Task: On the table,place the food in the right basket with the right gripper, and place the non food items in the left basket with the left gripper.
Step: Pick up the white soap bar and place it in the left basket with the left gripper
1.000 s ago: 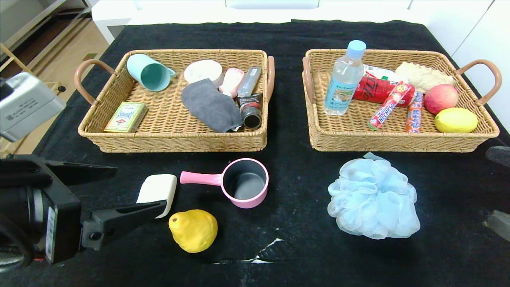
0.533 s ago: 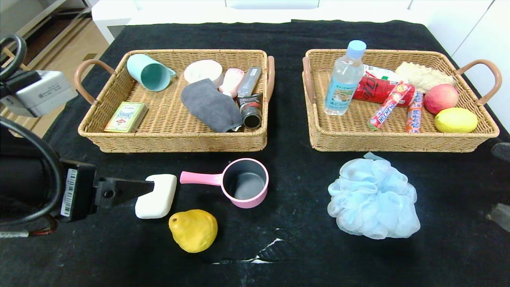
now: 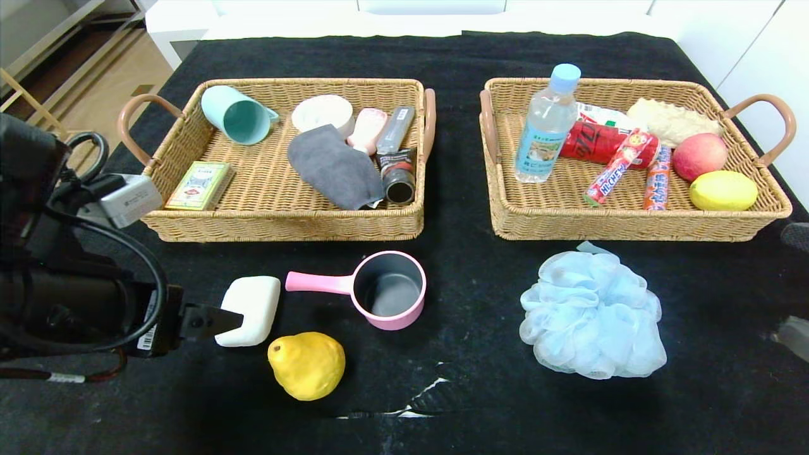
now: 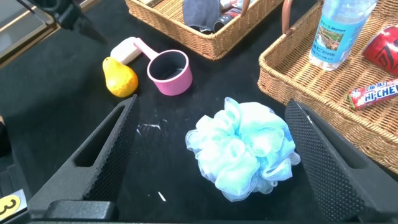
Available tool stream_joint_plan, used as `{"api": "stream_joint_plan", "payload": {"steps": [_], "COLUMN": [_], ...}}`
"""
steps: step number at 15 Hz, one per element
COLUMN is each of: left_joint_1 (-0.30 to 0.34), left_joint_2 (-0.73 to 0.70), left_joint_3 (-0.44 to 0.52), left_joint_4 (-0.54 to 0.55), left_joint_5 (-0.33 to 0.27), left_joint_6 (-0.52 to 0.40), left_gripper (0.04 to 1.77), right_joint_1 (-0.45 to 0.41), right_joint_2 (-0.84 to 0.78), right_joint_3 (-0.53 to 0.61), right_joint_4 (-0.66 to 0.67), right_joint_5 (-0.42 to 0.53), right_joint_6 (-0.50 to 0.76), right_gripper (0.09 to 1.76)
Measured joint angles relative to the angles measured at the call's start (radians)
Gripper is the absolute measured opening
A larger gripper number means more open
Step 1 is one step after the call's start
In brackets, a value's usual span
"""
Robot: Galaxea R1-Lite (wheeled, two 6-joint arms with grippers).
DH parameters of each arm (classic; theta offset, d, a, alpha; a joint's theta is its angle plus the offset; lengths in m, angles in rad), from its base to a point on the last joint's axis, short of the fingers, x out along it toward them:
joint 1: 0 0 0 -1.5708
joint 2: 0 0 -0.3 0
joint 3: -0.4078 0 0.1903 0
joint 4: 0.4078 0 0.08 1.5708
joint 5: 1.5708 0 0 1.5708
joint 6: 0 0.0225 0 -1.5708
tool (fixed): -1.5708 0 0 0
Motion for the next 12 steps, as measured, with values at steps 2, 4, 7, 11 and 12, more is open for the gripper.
{"api": "stream_joint_plan", "payload": {"steps": [2, 4, 7, 11, 12], "left_joint_1": [0.013, 0.023, 0.031, 0.044, 0.049], "left_joint_2": [0.016, 0.038, 0.075, 0.113, 0.120], "left_joint_3": [0.022, 0.034, 0.038, 0.045, 0.049], "left_joint_4": [-0.043, -0.089, -0.104, -0.152, -0.180], "left_joint_5": [-0.024, -0.027, -0.028, -0.032, -0.032], "left_joint_6": [0.001, 0.003, 0.002, 0.001, 0.002], "left_gripper": [1.76, 1.76, 1.76, 1.76, 1.76], "right_joint_1": [-0.001, -0.001, -0.003, -0.005, -0.005], "right_joint_2": [-0.001, -0.002, -0.003, -0.004, -0.004], "right_joint_3": [0.000, 0.000, -0.001, -0.001, -0.002], "right_joint_4": [-0.001, -0.001, -0.001, -0.001, -0.001], "right_joint_5": [0.000, 0.000, -0.001, -0.001, -0.002], "right_joint_6": [0.000, 0.000, 0.000, -0.001, 0.000], "right_gripper": [1.70, 1.70, 1.70, 1.70, 1.70]}}
